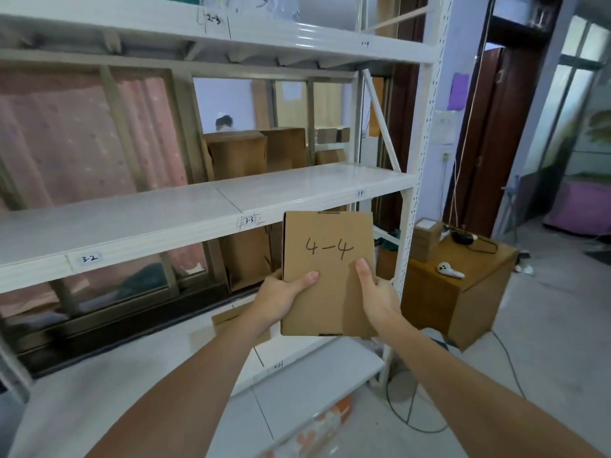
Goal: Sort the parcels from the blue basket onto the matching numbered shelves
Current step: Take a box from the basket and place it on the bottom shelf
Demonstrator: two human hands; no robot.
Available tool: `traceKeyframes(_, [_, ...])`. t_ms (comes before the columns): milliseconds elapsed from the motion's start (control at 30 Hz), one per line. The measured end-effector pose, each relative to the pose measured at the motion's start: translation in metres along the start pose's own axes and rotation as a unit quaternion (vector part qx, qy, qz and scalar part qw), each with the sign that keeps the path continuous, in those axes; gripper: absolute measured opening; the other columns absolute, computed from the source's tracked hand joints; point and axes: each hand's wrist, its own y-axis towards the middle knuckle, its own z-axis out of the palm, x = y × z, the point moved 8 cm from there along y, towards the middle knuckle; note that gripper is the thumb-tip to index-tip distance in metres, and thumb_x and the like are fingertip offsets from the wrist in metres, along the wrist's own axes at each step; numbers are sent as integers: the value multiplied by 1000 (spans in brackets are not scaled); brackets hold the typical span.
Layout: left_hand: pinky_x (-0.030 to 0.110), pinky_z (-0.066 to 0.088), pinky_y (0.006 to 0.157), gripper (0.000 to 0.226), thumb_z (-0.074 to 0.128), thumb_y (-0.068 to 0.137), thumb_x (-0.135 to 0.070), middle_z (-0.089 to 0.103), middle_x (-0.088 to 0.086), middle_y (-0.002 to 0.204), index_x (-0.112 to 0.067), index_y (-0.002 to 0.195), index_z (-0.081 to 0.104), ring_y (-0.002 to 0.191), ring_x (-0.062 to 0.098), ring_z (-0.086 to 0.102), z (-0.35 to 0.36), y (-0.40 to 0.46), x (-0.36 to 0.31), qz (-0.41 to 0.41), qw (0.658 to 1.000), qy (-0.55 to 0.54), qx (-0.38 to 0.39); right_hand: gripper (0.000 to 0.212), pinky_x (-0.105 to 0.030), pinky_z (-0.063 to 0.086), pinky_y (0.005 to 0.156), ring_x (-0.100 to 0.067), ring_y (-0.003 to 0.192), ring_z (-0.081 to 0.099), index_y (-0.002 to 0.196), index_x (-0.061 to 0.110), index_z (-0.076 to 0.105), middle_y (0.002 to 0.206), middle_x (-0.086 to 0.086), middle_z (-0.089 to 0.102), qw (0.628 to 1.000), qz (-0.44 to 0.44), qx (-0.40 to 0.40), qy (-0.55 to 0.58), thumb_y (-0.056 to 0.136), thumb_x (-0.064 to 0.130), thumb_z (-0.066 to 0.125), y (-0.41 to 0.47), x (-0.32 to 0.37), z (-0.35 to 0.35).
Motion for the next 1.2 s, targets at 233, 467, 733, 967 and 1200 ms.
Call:
traceKeyframes(233, [28, 53, 71, 41, 81, 76, -54, 68, -8, 99, -29, 100, 59, 91, 12, 67, 47, 54, 17, -13, 999, 18, 40, 57, -40, 39, 91, -24, 105, 54, 120, 20, 49, 113, -2, 56, 999, 21, -33, 24, 95, 70, 36, 40, -25, -27])
traceKeyframes(467, [29, 54, 76, 40, 81, 79, -49, 70, -6, 104, -27, 106, 61, 95, 14, 68, 106, 116, 24, -32, 998, 5, 47, 57, -43, 40, 98, -23, 102, 54, 117, 19, 52, 111, -2, 58, 999, 28, -28, 20, 95, 70, 37, 120, -42, -64])
traceKeyframes(733, [32, 56, 85, 57, 81, 77, -52, 71, -6, 113, -24, 121, 60, 101, 15, 69, 149, 177, 31, -59, 998, -36, 10, 65, -48, 40, 106, -24, 109, 54, 121, 20, 49, 118, -1, 56, 997, 15, 63, -46, 91, 75, 34, 223, -44, -82])
traceKeyframes(967, [21, 49, 76, 37, 81, 81, -50, 68, -16, 107, -38, 109, 60, 100, 4, 64, 143, 220, 59, -75, 997, 15, -4, 59, -46, 43, 109, -24, 121, 53, 137, 24, 45, 131, 2, 55, 970, -12, 207, -127, 96, 66, 38, 282, -55, -61])
traceKeyframes(1200, [25, 49, 85, 62, 87, 75, -42, 66, -15, 116, -31, 128, 57, 106, 9, 62, 128, 304, 106, -61, 994, 90, -20, 32, -30, 46, 94, -8, 109, 56, 127, 38, 40, 112, 24, 54, 952, -52, 269, -138, 99, 50, 51, 352, -71, -19])
